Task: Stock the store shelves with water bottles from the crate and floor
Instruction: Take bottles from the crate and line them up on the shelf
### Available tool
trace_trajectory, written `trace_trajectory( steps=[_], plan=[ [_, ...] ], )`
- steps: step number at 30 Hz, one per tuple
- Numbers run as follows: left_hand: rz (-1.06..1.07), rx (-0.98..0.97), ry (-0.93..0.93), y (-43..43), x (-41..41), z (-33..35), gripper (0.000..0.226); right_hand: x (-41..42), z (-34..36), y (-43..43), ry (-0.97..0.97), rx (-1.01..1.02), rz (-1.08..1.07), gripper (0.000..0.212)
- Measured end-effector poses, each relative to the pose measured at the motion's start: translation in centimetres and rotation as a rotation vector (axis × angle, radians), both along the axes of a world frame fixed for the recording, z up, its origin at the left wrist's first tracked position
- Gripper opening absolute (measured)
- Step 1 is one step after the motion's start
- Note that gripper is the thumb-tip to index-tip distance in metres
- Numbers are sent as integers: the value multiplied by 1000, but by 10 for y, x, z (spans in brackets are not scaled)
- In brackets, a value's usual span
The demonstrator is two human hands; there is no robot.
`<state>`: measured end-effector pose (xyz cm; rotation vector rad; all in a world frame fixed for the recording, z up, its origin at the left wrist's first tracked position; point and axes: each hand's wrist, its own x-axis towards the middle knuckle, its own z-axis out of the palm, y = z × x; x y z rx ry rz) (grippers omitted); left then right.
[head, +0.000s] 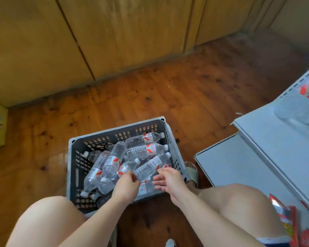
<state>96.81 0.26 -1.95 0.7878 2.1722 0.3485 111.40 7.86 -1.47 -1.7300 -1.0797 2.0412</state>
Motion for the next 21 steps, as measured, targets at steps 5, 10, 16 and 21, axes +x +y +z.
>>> trace_trajectory(
  steps=[5,10,16,21],
  plan=[
    [-281,-177,88,23,-19,-57,41,-28,-64,23,-122,-59,27,17],
    [-451,-197,129,46,-38,-99,67,-39,-119,43,-245,-137,59,17],
    [-800,-226,343,70,-34,-148,70,-57,-168,67,-431,-212,69,6],
    [-882,-255,443,81,-30,-166,55,-67,-192,70,-274,-357,-104,10]
  ],
)
